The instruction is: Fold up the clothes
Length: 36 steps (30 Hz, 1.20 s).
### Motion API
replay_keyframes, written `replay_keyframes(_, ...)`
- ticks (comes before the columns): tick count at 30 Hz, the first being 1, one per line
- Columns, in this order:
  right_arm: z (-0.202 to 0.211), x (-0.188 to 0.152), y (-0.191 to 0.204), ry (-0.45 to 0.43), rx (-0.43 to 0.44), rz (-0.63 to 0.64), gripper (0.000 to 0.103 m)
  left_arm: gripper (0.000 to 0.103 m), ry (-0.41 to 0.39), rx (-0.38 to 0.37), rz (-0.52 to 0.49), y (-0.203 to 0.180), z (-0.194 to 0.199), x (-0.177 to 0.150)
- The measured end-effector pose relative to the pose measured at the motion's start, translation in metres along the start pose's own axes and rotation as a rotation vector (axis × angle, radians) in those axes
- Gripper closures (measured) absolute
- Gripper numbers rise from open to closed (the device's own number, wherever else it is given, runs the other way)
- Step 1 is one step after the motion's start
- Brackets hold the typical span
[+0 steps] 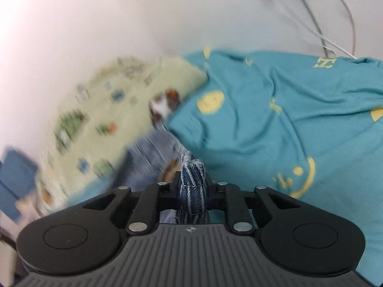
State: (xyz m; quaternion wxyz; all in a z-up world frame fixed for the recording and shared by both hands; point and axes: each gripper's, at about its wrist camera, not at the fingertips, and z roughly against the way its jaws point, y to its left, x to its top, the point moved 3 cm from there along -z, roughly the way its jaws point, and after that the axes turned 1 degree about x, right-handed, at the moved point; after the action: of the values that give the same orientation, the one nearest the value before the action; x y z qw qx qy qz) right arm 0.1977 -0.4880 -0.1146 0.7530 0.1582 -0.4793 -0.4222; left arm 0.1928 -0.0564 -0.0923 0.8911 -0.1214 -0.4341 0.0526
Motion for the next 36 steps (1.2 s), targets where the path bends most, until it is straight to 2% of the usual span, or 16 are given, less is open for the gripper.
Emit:
replay_keyframes(7,0.022,0.04,-0.005,-0.168,0.057,-0.084,0.088,0.046,-0.04,-0.012,-0.013,-0.002,0.007,0.0)
replay_keyframes(11,0.028,0.065,-0.028,-0.261,0.016,-0.112,0.09,0.046,-0.08,-0.013,-0.035,-0.008,0.014,0.001)
replay_keyframes(13,0.023,0.071,-0.046,-0.267,-0.014,-0.124,0.09,0.046,-0.078,-0.016,-0.045,-0.011,0.012,0.001)
replay_keyframes(20,-0.017,0.049,-0.101,-0.124,-0.139,-0.177,0.089,0.046,-0.048,-0.006,-0.096,-0.023,0.001,-0.006)
replay_keyframes(23,-0.019,0.043,-0.111,-0.106,-0.131,-0.221,0.086,0.046,-0.039,-0.009,-0.103,-0.024,0.0,-0.008)
replay_keyframes(25,-0.014,0.041,-0.111,-0.095,-0.129,-0.225,0.079,0.046,-0.035,-0.014,-0.1,-0.025,-0.001,-0.008)
replay_keyframes(26,-0.011,0.04,-0.11,-0.087,-0.133,-0.224,0.068,0.046,-0.034,-0.016,-0.098,-0.025,0.0,-0.008)
replay_keyframes(27,-0.008,0.038,-0.11,-0.072,-0.136,-0.227,0.051,0.046,-0.035,-0.019,-0.095,-0.025,0.001,-0.008)
replay_keyframes(29,-0.004,0.034,-0.11,-0.045,-0.128,-0.233,0.04,0.046,-0.037,-0.025,-0.09,-0.024,0.002,-0.007)
replay_keyframes(32,-0.004,0.026,-0.107,0.027,-0.12,-0.236,0.036,0.046,-0.04,-0.034,-0.082,-0.023,0.005,-0.007)
replay_keyframes(36,-0.01,0.015,-0.096,0.072,-0.112,-0.21,0.037,0.046,-0.042,-0.044,-0.077,-0.024,0.007,-0.005)
